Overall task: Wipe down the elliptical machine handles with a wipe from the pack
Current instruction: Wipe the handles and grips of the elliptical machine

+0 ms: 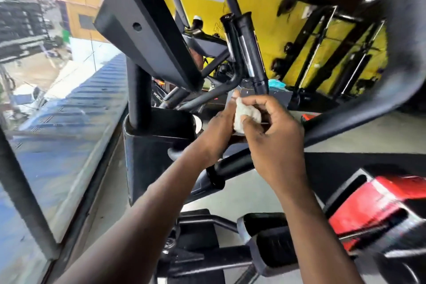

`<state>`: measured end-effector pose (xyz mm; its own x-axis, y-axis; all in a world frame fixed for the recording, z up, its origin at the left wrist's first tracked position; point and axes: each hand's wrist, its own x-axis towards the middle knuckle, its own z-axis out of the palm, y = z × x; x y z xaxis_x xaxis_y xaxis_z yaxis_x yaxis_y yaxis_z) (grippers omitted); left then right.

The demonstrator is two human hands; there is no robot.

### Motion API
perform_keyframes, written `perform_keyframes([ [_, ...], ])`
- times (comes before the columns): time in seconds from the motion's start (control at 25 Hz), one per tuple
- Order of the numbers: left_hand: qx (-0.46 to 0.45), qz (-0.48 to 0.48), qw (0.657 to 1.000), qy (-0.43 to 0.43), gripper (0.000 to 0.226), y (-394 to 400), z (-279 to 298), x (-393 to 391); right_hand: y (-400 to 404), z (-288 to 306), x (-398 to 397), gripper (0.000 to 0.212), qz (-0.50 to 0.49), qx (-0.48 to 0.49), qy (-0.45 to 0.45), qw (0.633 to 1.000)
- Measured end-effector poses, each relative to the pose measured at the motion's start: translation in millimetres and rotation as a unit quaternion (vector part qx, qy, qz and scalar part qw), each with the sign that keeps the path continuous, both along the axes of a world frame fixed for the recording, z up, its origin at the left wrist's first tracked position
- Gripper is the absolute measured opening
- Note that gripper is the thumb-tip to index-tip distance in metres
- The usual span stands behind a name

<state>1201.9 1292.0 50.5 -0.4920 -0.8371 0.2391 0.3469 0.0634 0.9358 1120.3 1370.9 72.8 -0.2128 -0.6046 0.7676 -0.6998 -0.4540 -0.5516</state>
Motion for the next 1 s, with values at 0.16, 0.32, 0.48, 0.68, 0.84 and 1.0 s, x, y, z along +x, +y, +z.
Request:
perform_keyframes([
  [0.16, 0.016, -0.114, 0.989, -0.089, 0.067, -21, -10, -9, 19, -10, -14, 0.024, -0.167, -0.092, 0.098, 0.977],
  [0.32, 0.039, -0.231, 0.968, -0.086, 0.074, -28, -8, -22, 15, -31, -16, 0.023, -0.329, -0.145, 0.132, 0.924],
  [0.48, 0.102, -0.339, 0.933, -0.060, 0.078, -31, -8, -13, 1, -93, 44, 0.020, -0.340, -0.090, 0.176, 0.919],
  [0.68, 0.117, -0.379, 0.916, -0.054, 0.080, -35, -9, -11, 13, -65, 25, 0.022, -0.374, -0.062, 0.237, 0.894],
  [0.84, 0.117, -0.366, 0.921, -0.055, 0.077, -38, -13, -13, 5, -36, 10, 0.029, -0.534, -0.028, 0.226, 0.814],
  [1.0, 0.086, -0.365, 0.925, -0.060, 0.074, -40, -18, -15, 8, -93, 49, 0.022, -0.391, 0.015, 0.322, 0.862],
])
